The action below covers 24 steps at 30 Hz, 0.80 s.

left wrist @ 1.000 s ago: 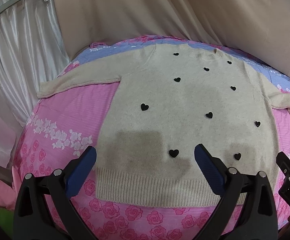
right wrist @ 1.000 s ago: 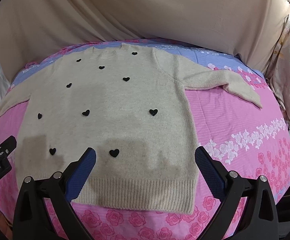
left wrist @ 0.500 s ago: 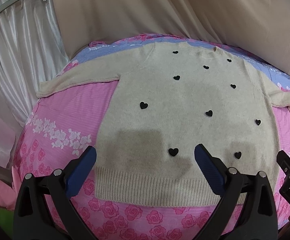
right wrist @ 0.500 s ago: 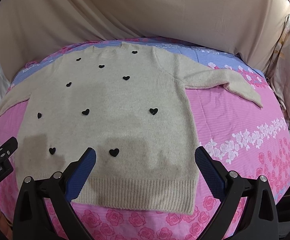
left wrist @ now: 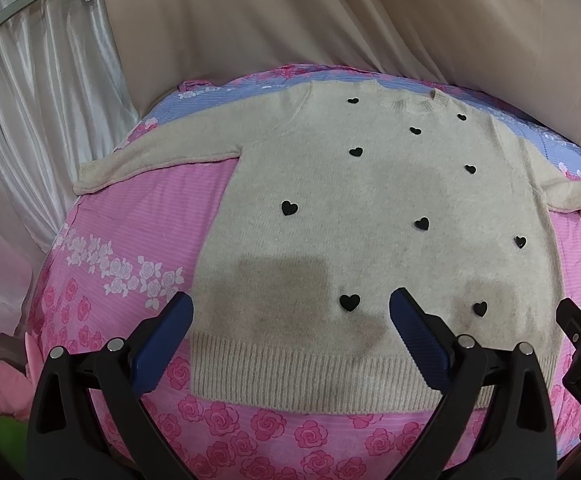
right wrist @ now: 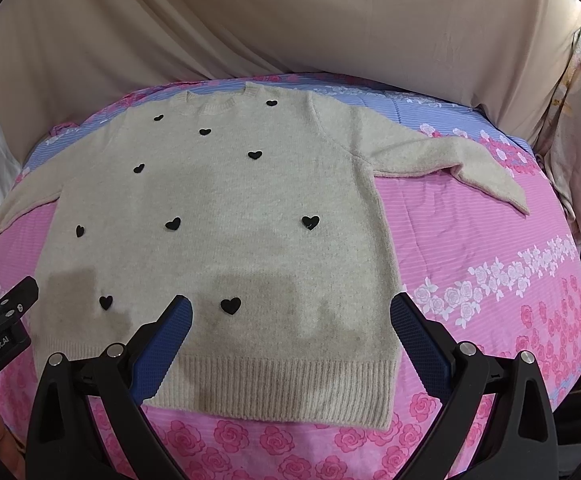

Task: Fold small clothes

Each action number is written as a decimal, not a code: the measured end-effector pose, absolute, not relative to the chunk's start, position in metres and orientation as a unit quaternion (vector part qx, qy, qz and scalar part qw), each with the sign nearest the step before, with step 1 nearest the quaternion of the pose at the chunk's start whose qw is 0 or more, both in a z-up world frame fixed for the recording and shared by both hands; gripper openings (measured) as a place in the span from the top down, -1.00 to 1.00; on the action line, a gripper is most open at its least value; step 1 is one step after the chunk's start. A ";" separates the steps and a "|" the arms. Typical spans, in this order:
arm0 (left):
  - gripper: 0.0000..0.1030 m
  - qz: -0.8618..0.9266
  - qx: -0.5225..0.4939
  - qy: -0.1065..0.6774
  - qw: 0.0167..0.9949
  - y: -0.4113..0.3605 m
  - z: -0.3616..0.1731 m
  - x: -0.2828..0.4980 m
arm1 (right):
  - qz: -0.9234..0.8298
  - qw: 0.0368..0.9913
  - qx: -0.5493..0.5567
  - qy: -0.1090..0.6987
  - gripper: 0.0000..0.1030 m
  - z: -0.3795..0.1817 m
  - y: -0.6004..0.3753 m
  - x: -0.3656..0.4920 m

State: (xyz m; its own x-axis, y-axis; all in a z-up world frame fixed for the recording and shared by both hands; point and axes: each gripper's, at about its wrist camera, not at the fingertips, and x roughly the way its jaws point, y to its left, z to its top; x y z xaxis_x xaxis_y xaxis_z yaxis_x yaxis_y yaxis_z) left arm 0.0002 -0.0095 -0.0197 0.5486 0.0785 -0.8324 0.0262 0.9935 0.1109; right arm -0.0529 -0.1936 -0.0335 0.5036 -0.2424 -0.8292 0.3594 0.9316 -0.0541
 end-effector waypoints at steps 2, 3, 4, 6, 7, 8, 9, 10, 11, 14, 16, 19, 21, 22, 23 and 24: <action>-0.87 0.014 0.055 0.475 0.878 -0.009 -0.020 0.001 | -0.173 0.865 0.063 0.467 -0.90 -0.035 -0.193 -0.053; -0.87 0.014 0.054 0.475 0.878 -0.009 -0.020 0.000 | -0.173 0.864 0.063 0.468 -0.90 -0.035 -0.193 -0.053; -0.87 0.013 0.054 0.475 0.878 -0.009 -0.020 0.000 | -0.172 0.864 0.063 0.469 -0.90 -0.035 -0.194 -0.053; -0.87 0.013 0.054 0.476 0.878 -0.008 -0.021 0.000 | -0.172 0.864 0.064 0.469 -0.90 -0.036 -0.193 -0.053; -0.87 0.013 0.054 0.477 0.877 -0.008 -0.022 0.001 | -0.172 0.864 0.063 0.469 -0.90 -0.035 -0.193 -0.053; -0.87 0.014 0.055 0.477 0.877 -0.008 -0.022 0.001 | -0.172 0.864 0.063 0.470 -0.90 -0.035 -0.194 -0.052; -0.87 0.014 0.055 0.478 0.877 -0.008 -0.023 0.000 | -0.172 0.864 0.063 0.470 -0.90 -0.035 -0.194 -0.052; -0.87 0.013 0.055 0.478 0.876 -0.008 -0.023 0.000 | -0.171 0.864 0.063 0.470 -0.90 -0.036 -0.193 -0.052; -0.87 0.014 0.056 0.479 0.876 -0.009 -0.023 0.001 | -0.171 0.863 0.064 0.471 -0.90 -0.036 -0.193 -0.052; -0.87 0.014 0.058 0.480 0.875 -0.010 -0.022 0.002 | -0.170 0.862 0.065 0.472 -0.90 -0.037 -0.193 -0.052; -0.87 0.013 0.059 0.481 0.875 -0.010 -0.023 0.003 | -0.170 0.862 0.065 0.472 -0.90 -0.037 -0.193 -0.052; -0.87 0.014 0.060 0.482 0.874 -0.012 -0.023 0.004 | -0.170 0.861 0.067 0.474 -0.90 -0.039 -0.194 -0.052; -0.87 0.015 0.061 0.482 0.874 -0.012 -0.023 0.004 | -0.169 0.861 0.068 0.476 -0.90 -0.038 -0.195 -0.051; -0.87 0.015 0.061 0.482 0.874 -0.013 -0.023 0.004 | -0.168 0.860 0.069 0.477 -0.90 -0.038 -0.196 -0.051; -0.87 0.016 0.061 0.482 0.874 -0.013 -0.023 0.004 | -0.168 0.860 0.069 0.477 -0.90 -0.038 -0.195 -0.051; -0.87 0.016 0.062 0.483 0.873 -0.013 -0.023 0.004 | -0.167 0.859 0.070 0.478 -0.90 -0.038 -0.197 -0.050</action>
